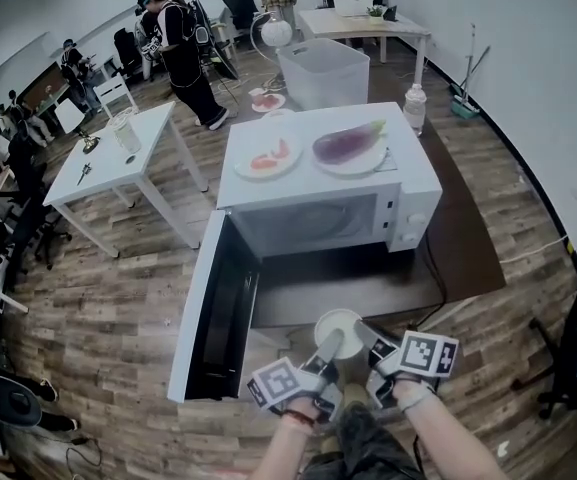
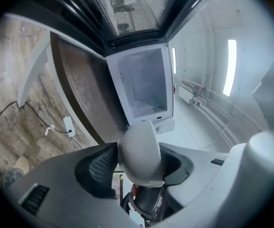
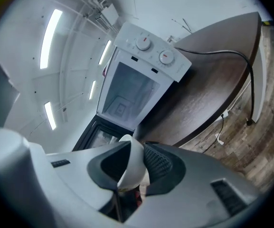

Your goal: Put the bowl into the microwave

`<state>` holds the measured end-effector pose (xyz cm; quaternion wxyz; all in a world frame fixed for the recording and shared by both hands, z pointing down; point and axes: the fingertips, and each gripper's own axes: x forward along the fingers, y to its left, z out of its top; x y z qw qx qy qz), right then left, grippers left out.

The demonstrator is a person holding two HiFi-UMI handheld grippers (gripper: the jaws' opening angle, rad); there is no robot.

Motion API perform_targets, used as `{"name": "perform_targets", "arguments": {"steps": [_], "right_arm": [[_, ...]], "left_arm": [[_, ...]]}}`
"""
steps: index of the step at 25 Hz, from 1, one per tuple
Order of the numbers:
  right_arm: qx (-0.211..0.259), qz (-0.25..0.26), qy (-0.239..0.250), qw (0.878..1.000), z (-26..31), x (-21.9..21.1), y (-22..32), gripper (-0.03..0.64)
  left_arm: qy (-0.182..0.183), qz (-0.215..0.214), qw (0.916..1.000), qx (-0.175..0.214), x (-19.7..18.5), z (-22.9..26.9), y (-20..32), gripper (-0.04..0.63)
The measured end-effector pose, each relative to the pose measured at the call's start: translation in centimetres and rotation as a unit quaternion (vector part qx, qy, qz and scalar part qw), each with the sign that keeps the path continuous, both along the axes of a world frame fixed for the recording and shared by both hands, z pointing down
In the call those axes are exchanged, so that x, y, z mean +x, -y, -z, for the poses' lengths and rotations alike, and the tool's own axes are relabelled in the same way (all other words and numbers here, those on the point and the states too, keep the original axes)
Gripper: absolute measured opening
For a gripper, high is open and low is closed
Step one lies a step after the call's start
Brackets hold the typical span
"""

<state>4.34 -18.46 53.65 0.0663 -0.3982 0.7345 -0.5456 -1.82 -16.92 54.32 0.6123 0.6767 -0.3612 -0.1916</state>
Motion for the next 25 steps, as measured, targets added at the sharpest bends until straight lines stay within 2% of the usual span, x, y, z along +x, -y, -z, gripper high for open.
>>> {"name": "perform_targets", "arguments": {"steps": [5,8,9,14,19,22,25], "right_arm": [[-0.004,-0.019,0.012,1.0,-0.1,0.1,2.4,0.084],[-0.005,-0.03,0.018,0.999,0.0,0.1,3.7,0.083],[-0.005,-0.033,0.017,0.999,0.0,0.1,4.2,0.083],[0.004,-0.035,0.012,0.999,0.2,-0.2,6.2,0.083],[0.017,-0.026,0.009,0.999,0.5,-0.8,7.9,0.081],[0.021,-0.025,0.012,0.999,0.6,-0.9,8.7,0.081],[0.02,-0.022,0.004,1.0,0.1,-0.9,9.4,0.08]], "left_arm": [[0.026,-0.022,0.9992,0.021,0.4,0.2,2.0,0.285],[0.073,-0.047,0.9951,0.048,0.7,0.3,2.9,0.303],[0.091,-0.057,0.9926,0.057,0.8,0.3,3.1,0.325],[0.183,-0.091,0.974,0.098,1.0,0.0,4.7,0.331],[0.214,-0.116,0.9601,0.137,0.7,0.4,6.3,0.349],[0.236,-0.142,0.9474,0.163,0.8,0.6,6.7,0.368],[0.258,-0.155,0.9381,0.171,0.8,0.2,7.0,0.37]]}}
